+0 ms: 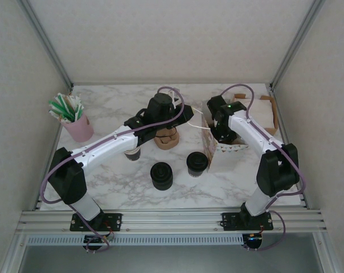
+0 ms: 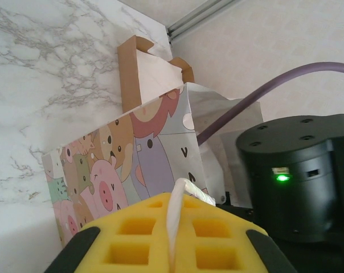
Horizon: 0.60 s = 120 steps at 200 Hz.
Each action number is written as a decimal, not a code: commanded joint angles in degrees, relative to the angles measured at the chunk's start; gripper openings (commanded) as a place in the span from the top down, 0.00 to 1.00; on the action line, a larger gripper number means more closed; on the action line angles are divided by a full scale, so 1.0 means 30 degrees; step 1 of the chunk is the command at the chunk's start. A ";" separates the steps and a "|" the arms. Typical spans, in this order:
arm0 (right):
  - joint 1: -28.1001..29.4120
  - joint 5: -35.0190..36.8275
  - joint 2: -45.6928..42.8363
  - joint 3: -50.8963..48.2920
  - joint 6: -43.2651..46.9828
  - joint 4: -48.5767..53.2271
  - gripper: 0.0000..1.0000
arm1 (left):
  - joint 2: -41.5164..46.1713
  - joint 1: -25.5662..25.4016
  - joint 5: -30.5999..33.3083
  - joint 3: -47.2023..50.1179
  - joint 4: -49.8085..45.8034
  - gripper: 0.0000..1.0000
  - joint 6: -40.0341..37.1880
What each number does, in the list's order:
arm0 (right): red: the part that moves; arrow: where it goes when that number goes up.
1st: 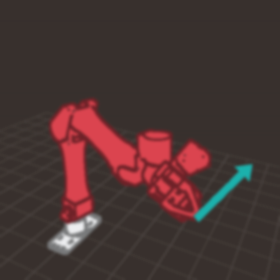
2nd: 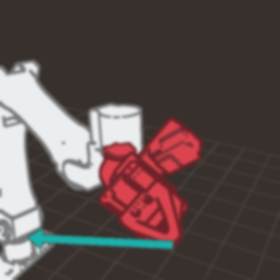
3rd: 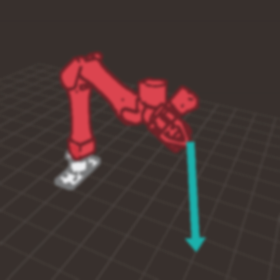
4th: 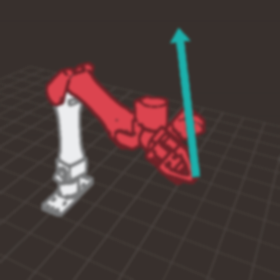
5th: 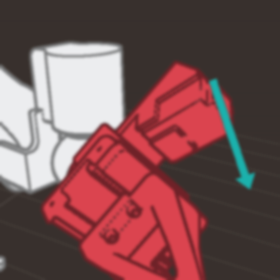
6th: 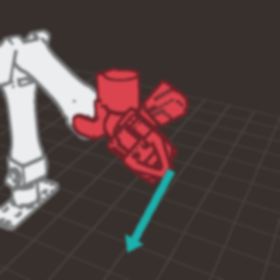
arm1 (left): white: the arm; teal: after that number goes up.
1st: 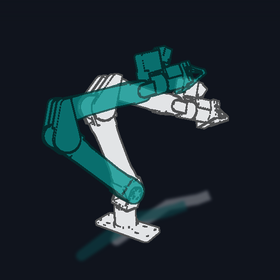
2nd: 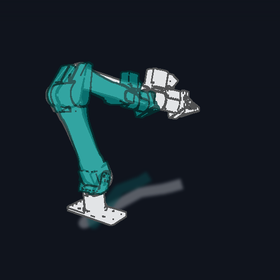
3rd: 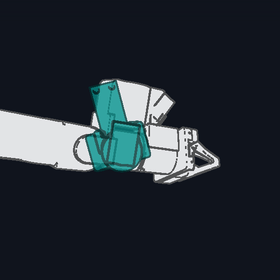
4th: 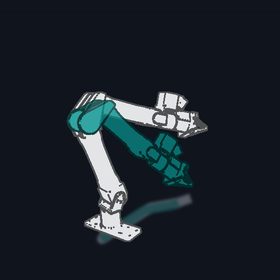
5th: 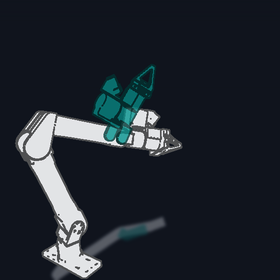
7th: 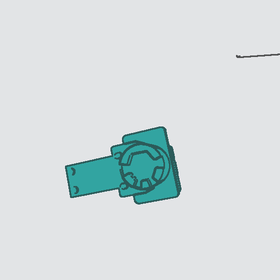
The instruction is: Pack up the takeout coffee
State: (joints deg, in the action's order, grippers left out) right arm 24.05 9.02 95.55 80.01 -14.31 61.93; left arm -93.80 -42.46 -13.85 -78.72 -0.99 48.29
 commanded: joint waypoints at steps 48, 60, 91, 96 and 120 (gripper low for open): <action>0.0088 0.0048 0.0636 -0.1007 0.0439 -0.1293 0.73 | -0.0114 -0.0165 0.0043 -0.0479 0.0526 1.00 0.0150; 0.0066 0.0013 0.0748 -0.1160 0.0479 -0.1533 0.73 | -0.0111 -0.0174 0.0074 -0.0509 0.0521 1.00 0.0116; 0.0009 -0.0209 0.1031 -0.1579 0.0708 -0.2244 0.73 | -0.0158 -0.0151 0.0136 -0.0582 0.0521 1.00 0.0127; -0.0021 -0.0283 0.1073 -0.1695 0.0740 -0.2392 0.73 | -0.0173 -0.0158 0.0140 -0.0596 0.0534 1.00 0.0105; -0.0047 -0.0430 0.1310 -0.2086 0.0778 -0.2767 0.73 | -0.0281 -0.0165 0.0140 -0.0654 0.0563 1.00 0.0110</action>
State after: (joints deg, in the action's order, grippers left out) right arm 24.03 8.80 98.50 75.16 -12.80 55.27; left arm -93.82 -42.46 -13.85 -78.74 -0.99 48.27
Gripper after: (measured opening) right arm 0.268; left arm 0.059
